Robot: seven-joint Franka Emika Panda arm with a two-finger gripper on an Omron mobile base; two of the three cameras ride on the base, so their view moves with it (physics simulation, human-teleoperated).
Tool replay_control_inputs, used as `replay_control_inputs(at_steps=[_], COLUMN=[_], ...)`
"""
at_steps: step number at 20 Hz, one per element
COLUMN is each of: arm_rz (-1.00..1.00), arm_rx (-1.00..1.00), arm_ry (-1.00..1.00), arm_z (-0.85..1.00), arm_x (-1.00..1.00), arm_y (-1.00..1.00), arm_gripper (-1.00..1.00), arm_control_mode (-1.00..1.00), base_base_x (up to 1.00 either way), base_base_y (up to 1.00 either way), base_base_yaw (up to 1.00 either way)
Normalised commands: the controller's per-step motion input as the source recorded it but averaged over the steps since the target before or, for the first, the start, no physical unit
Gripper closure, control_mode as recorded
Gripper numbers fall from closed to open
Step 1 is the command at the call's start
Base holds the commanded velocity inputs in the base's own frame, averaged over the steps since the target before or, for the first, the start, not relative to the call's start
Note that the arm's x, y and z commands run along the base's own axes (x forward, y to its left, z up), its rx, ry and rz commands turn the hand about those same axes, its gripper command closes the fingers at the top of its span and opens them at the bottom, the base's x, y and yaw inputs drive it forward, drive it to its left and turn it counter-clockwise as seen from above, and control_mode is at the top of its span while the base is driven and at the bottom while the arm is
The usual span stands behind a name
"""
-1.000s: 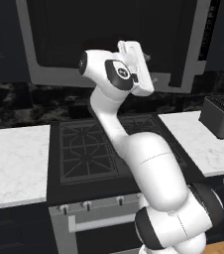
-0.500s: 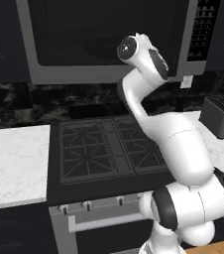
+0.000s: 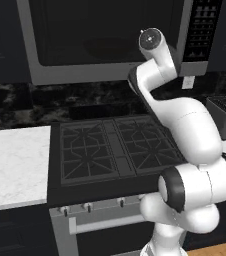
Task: Open the microwave, place the bowl with waffle inside the microwave, then close the microwave door and turn it on.
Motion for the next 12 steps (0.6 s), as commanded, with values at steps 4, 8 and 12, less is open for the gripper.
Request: replay_control_inputs(at_steps=[4,8,12], arm_rz=[0.07,0.04,0.05], arm_rx=[0.0,0.0,0.0], arm_ry=[0.11,0.01,-0.05], arm_z=[-0.01,-0.01,0.3], arm_x=[0.99,0.23,-1.0], arm_y=[0.0,-0.01,-0.11], arm_gripper=[-1.0,-1.0,-1.0], arm_control_mode=[-1.0,-1.0,-1.0], base_base_x=[0.0,0.0,0.0], base_base_y=[0.0,0.0,0.0], base_base_yaw=[0.0,0.0,0.0])
